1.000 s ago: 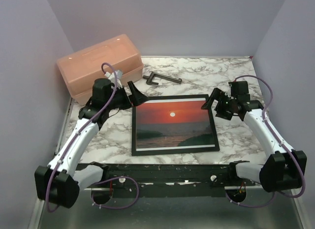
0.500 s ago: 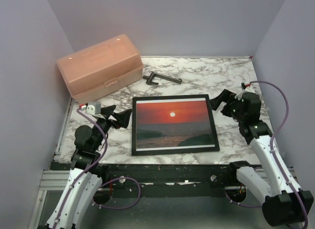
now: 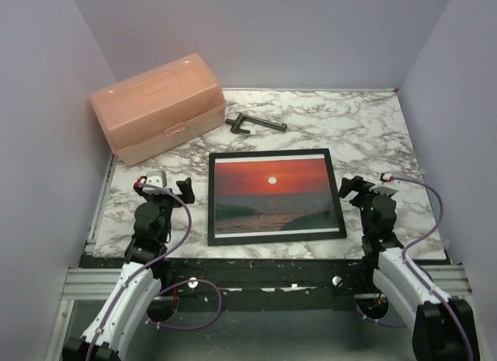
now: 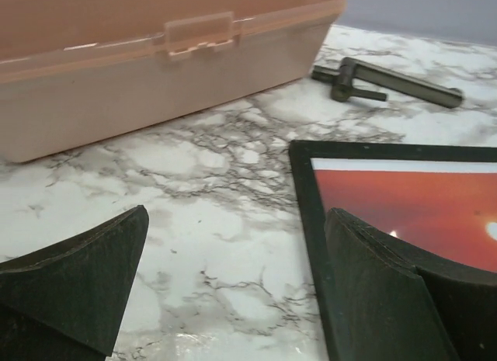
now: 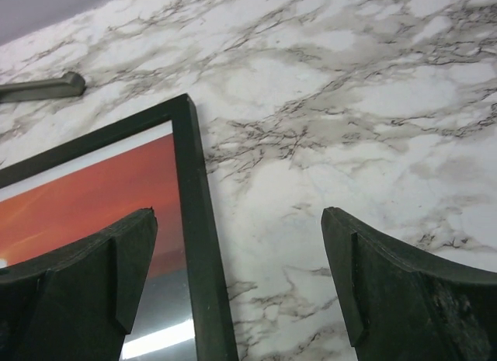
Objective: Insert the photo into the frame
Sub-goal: Reset both arms
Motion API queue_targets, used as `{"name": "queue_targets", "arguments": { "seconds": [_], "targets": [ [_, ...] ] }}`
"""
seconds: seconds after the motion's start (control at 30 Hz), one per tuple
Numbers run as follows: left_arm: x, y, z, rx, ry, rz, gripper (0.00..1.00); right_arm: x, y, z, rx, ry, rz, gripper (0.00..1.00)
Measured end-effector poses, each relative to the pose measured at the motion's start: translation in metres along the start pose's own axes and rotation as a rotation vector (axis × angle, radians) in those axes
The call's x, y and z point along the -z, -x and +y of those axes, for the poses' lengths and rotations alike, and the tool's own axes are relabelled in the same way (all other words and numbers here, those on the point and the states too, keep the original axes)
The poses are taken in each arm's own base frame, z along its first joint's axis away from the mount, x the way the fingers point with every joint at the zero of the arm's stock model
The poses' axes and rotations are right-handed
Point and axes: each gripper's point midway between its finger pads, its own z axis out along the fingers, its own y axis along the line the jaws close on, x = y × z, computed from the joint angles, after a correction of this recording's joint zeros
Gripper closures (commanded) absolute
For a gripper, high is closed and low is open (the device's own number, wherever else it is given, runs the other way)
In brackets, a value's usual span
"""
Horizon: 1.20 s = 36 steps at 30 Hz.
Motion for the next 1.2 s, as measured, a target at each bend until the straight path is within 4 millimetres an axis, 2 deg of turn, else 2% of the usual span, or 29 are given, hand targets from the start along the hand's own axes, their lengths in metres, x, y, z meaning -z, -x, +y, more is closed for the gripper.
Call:
{"name": "queue_targets", "arguments": {
  "seconds": [0.1,0.2,0.37,0.57,0.67,0.73,0.83,0.97,1.2],
  "targets": [
    [-0.004,-0.037,0.02,-0.035,0.081,0.033,0.01,-0.011,0.0,-0.009,0.026,-0.048,-0.034,0.06],
    [-0.007,-0.055,0.031,-0.082,0.121,0.065,0.02,-0.022,-0.008,-0.017,0.057,-0.086,-0.026,0.07],
    [-0.024,-0.038,0.038,-0.181,0.156,-0.014,0.01,-0.042,-0.012,-0.019,0.088,-0.104,-0.033,0.07],
    [-0.053,-0.03,0.045,-0.248,0.188,-0.041,0.02,-0.074,0.001,-0.009,0.108,-0.085,-0.103,0.06],
    [-0.065,-0.035,0.055,-0.259,0.216,-0.052,0.01,-0.082,-0.01,-0.009,0.134,-0.07,-0.074,0.0],
    [-0.066,-0.038,0.059,-0.26,0.224,-0.039,0.01,-0.088,-0.012,-0.008,0.142,-0.067,-0.064,0.0],
    [-0.074,-0.023,0.06,-0.244,0.235,-0.078,0.01,-0.092,-0.004,-0.003,0.145,-0.054,-0.093,0.0],
    [-0.085,-0.003,0.063,-0.218,0.256,-0.122,0.01,-0.093,-0.002,-0.002,0.147,-0.053,-0.098,0.0],
    [-0.084,-0.009,0.065,-0.211,0.266,-0.097,0.02,-0.093,0.0,-0.002,0.15,-0.051,-0.104,0.0]
  ]
}}
